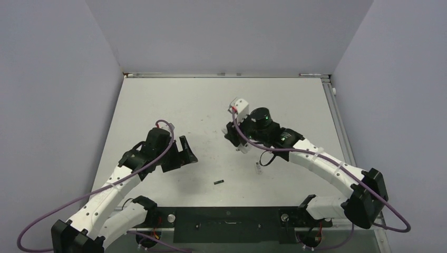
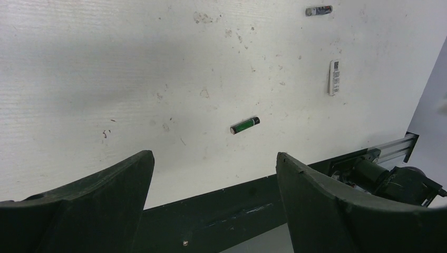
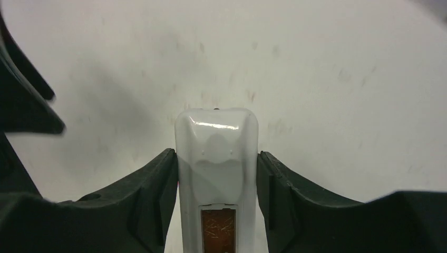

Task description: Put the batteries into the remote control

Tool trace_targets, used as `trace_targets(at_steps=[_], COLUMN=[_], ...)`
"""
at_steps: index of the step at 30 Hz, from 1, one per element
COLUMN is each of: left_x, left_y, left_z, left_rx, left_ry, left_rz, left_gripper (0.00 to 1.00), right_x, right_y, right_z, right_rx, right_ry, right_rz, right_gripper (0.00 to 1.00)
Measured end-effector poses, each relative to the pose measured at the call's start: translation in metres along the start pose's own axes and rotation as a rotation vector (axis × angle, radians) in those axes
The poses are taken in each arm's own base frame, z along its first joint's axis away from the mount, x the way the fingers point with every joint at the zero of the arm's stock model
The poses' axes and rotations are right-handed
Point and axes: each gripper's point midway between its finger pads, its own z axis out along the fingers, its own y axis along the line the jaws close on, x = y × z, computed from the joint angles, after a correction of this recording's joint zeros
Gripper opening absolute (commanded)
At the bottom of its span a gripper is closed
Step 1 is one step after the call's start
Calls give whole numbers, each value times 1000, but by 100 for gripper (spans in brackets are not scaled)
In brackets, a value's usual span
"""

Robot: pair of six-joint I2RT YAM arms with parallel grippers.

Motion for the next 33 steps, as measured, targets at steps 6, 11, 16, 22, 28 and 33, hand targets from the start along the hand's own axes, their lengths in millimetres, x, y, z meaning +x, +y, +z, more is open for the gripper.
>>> trace_targets(at_steps=[6,11,16,22,28,33], left_x=[1,2,5,9,10,10], left_y=[2,5,9,15,16,12], left_z=[5,8,11,14,17,24], left_rx=[-9,-21,-29,-41,-45,-32], left_ry=[9,18,22,33,41,60], left_rz=[-2,-6,-11,-14,-16,-21], left_gripper=[83,83,83,84,84,84], right_x=[168,213,244,265,242,211], right_y=[33,51,55,49,46,49], right_z=[-17,-21,-12,-11,-12,-15], right_rx=[-94,-154,-167,-149,-124,-118], right_ry=[536,674,756,823,768,683], right_rz=[-125,-216,-279,-310,-321,-315], right_gripper=[9,15,34,64,69,69])
